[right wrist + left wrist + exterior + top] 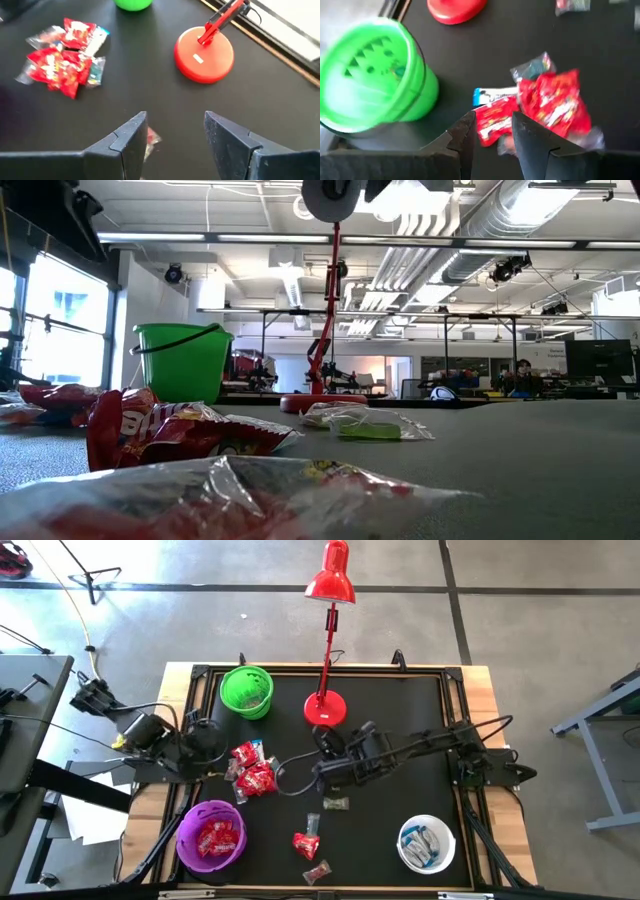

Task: Sort candy
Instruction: Put the red candy into the purple bucket

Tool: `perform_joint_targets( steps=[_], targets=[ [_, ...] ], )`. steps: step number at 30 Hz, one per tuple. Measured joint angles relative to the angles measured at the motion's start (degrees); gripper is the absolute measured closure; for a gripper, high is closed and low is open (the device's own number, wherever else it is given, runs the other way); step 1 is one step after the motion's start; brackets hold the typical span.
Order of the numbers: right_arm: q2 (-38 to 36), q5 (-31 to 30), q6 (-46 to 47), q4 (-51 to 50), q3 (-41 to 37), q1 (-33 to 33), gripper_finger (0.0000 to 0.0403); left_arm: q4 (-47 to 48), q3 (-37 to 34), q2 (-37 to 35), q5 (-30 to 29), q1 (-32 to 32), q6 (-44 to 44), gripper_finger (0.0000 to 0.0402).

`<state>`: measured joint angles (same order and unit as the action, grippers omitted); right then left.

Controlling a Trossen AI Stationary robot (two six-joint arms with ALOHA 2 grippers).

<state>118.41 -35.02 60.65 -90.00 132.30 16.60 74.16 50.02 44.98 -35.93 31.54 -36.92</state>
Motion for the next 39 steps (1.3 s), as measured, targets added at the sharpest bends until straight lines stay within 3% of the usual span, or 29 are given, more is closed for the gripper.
perform_joint_targets(
  steps=[5,14,22,29,39],
  targets=[
    [-0.2,1.3,-10.0,0.0,0.0,-3.0,0.0211,-7.8,-2.5,0.8,6.3,-5.9,-2.2,0.0291],
    [-1.1,1.3,-24.6,0.0,0.0,-8.3,0.0211,-8.0,-6.7,6.5,15.8,-19.5,-16.0,0.0291],
    [-1.1,1.3,-34.1,0.0,0.0,-12.4,0.0211,-15.1,-11.0,10.8,18.1,-27.8,-20.5,0.0291],
    [-1.1,1.5,-39.6,0.0,0.0,-15.1,0.0211,-24.8,-13.6,13.1,21.6,-31.3,-19.9,0.0287],
    [-1.1,1.5,-45.6,0.0,0.0,-16.9,0.0211,-24.7,-13.8,17.3,23.0,-31.6,-15.5,0.0249]
  ],
)
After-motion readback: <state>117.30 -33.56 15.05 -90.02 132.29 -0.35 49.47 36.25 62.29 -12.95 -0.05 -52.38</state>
